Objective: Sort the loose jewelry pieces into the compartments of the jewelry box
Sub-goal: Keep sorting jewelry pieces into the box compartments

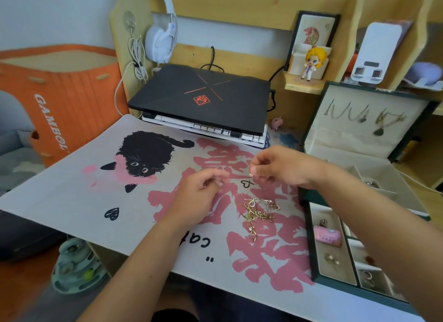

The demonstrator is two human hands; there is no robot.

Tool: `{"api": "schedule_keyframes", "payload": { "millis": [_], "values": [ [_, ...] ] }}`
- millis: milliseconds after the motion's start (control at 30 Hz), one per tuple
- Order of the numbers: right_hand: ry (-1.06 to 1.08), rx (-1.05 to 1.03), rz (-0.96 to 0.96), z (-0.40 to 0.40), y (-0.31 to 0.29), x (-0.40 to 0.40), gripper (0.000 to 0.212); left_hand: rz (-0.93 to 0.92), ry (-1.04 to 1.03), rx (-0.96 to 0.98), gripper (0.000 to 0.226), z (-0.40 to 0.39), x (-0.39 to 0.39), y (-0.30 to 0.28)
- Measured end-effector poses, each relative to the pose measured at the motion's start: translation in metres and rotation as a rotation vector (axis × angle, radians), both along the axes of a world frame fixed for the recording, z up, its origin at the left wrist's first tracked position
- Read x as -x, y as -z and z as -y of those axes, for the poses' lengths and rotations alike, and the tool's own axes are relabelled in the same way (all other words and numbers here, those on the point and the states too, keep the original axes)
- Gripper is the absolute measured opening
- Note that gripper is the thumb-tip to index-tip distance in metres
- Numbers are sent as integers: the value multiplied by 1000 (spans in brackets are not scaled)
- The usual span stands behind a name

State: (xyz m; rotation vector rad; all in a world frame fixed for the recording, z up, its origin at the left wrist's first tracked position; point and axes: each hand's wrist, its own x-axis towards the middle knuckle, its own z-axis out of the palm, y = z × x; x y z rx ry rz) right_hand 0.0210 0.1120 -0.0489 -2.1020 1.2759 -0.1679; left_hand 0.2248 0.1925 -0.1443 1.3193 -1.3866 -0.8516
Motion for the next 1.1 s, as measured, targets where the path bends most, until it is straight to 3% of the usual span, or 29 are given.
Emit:
{"api": "schedule_keyframes", "payload": {
  "millis": [133,233,433,667,900,1100],
  "values": [
    [-71,81,24,-15,-16,-13,15,-315,249,-28,30,-3,-4,-1],
    [-100,88,44,-23,-21,-26,15,-219,314,-9,30,-5,-4,2],
    [12,-65,246,-27,-19,-30,16,-228,235,-50,14,-6,-3,0],
    [137,-192,409,-23,-14,-13,4,-233,233,-68,26,-9,0,-5],
    [123,68,255,-29,-2,-6,15,-211,254,-61,21,-11,3,-6],
    [66,-19,261,-33,0,4,14,-177,216,-58,13,-9,4,-4]
  ]
}}
